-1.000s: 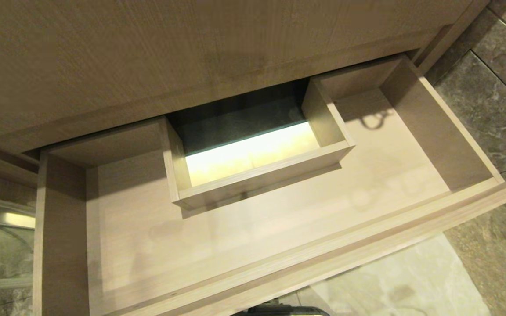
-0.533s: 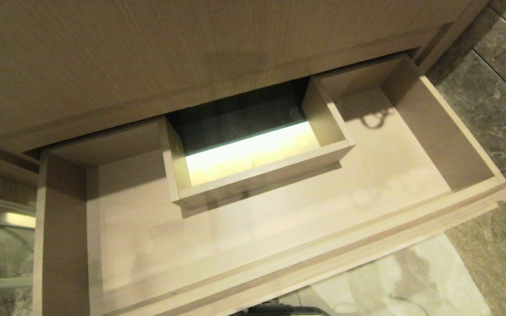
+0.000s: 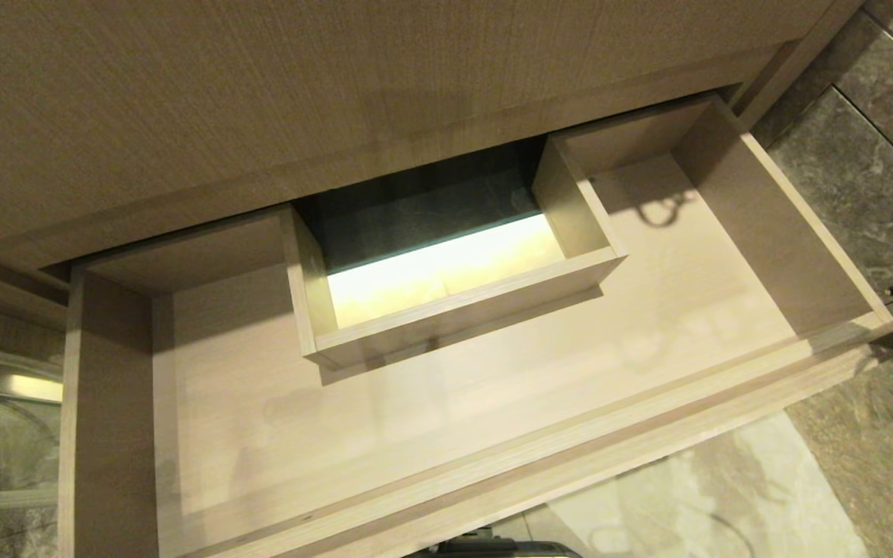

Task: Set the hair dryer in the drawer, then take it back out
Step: Close the drawer

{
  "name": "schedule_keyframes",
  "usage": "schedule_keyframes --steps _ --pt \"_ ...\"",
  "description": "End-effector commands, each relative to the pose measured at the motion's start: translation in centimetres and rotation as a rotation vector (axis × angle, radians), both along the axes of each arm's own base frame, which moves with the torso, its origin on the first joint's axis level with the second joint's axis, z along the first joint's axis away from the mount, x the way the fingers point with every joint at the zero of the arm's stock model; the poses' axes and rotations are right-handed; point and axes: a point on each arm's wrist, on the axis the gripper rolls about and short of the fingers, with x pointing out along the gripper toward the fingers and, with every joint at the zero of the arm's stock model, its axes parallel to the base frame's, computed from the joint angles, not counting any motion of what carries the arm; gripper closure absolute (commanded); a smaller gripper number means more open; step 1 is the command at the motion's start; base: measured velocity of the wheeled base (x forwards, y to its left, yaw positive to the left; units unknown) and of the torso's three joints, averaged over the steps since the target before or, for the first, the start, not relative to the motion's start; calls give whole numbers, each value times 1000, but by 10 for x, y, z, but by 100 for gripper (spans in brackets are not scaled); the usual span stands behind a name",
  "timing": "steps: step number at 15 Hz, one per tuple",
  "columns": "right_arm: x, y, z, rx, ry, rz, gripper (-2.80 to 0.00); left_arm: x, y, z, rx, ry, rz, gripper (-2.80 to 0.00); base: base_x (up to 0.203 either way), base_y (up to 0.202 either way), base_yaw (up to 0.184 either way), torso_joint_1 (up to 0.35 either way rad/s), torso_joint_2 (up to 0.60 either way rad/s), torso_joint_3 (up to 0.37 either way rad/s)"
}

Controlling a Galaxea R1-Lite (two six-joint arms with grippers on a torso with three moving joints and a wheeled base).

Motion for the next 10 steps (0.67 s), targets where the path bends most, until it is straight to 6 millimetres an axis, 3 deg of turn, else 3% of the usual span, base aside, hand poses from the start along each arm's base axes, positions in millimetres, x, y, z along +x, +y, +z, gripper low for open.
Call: schedule_keyframes --steps 1,10 --pt "16 -4 -5 -7 -19 14 0 0 0 0 0 1 0 0 0 0 0 0 0 0" --pt "29 -2 17 128 -355 131 0 0 0 0 0 1 0 0 0 0 0 0 0 0"
